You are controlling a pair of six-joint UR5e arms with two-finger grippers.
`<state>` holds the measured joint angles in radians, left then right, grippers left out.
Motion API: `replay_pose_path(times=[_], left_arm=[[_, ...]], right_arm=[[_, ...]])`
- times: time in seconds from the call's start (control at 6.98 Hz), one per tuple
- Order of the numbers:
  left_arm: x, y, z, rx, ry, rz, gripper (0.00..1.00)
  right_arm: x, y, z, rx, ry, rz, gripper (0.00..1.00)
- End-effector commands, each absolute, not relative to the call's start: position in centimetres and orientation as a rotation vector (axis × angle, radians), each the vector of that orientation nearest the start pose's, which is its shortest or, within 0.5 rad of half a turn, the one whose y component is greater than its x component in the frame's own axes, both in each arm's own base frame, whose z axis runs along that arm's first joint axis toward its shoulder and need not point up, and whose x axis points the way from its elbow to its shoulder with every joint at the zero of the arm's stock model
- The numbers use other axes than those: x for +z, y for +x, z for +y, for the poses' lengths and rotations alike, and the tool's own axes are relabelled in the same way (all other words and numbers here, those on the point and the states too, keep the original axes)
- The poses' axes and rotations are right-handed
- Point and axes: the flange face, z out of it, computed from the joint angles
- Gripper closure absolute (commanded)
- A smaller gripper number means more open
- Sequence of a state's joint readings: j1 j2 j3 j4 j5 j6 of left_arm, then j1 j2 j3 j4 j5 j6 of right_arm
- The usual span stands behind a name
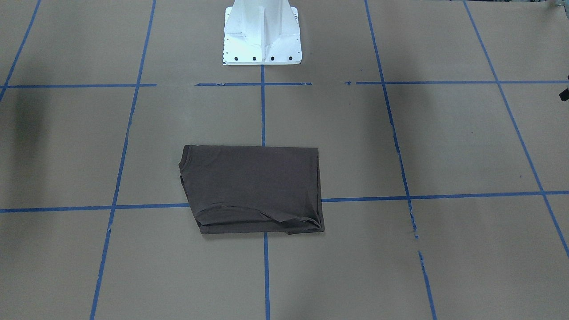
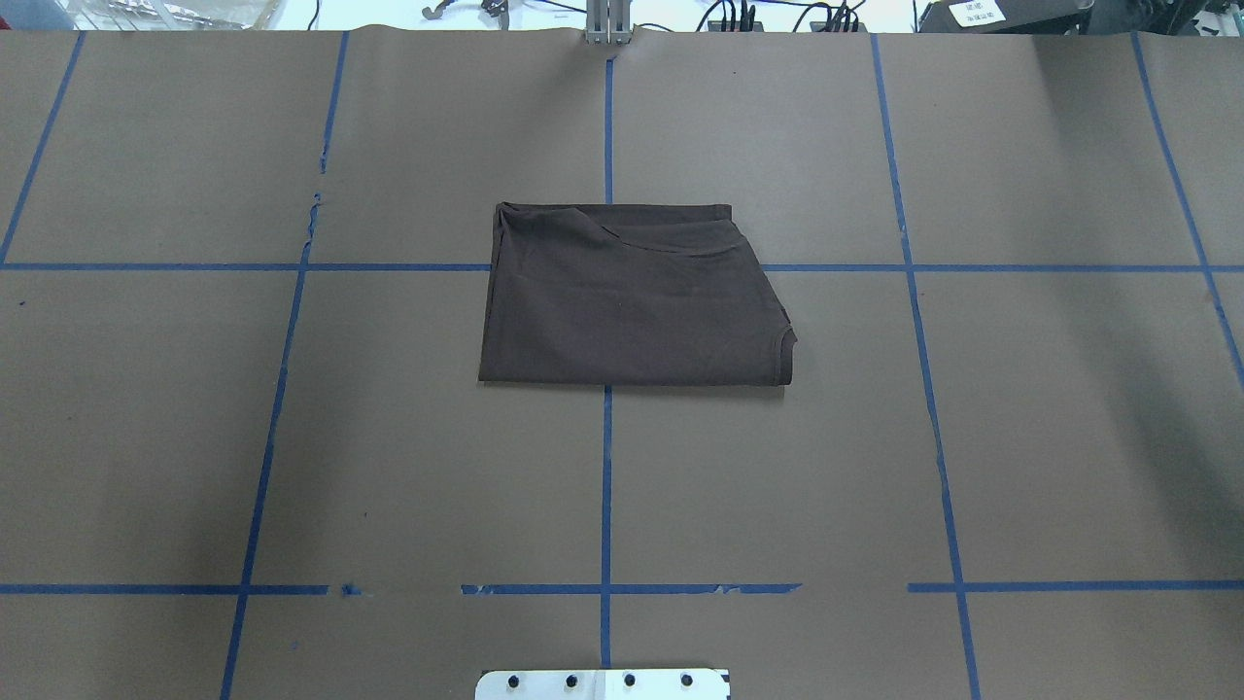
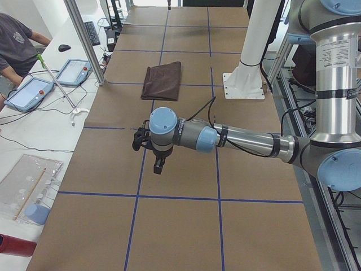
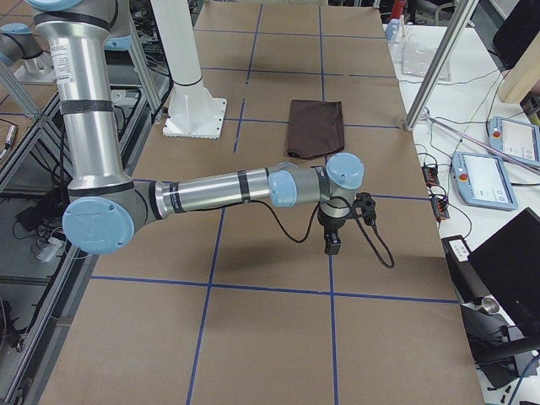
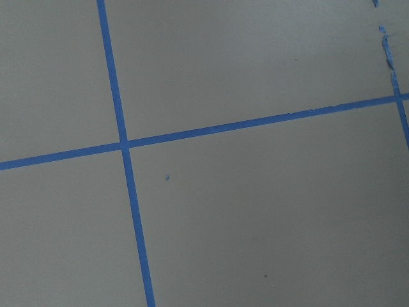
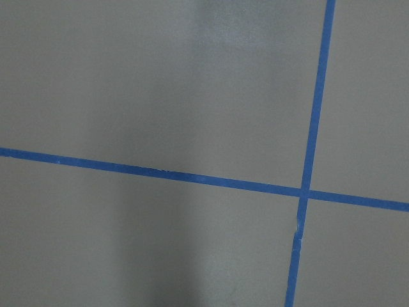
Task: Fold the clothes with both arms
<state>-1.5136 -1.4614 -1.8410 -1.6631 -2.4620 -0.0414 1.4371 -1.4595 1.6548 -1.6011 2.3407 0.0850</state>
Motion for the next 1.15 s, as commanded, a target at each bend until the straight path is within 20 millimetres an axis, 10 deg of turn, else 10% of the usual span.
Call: replay_pose_path(times=[0.0,1.0], left_arm=[[55.8,-2.9,-45.7,0.129,0.193,0.897,0.0],[54.9,-2.9,-46.8,0.137,0.211,0.899,0.0]], right_arm=[[56.1,-1.0,-54.5,-0.111,0.075,-0.783,0.0],[57.5,-1.5,-54.1,-0.107,0.042,-0.784,0.0]])
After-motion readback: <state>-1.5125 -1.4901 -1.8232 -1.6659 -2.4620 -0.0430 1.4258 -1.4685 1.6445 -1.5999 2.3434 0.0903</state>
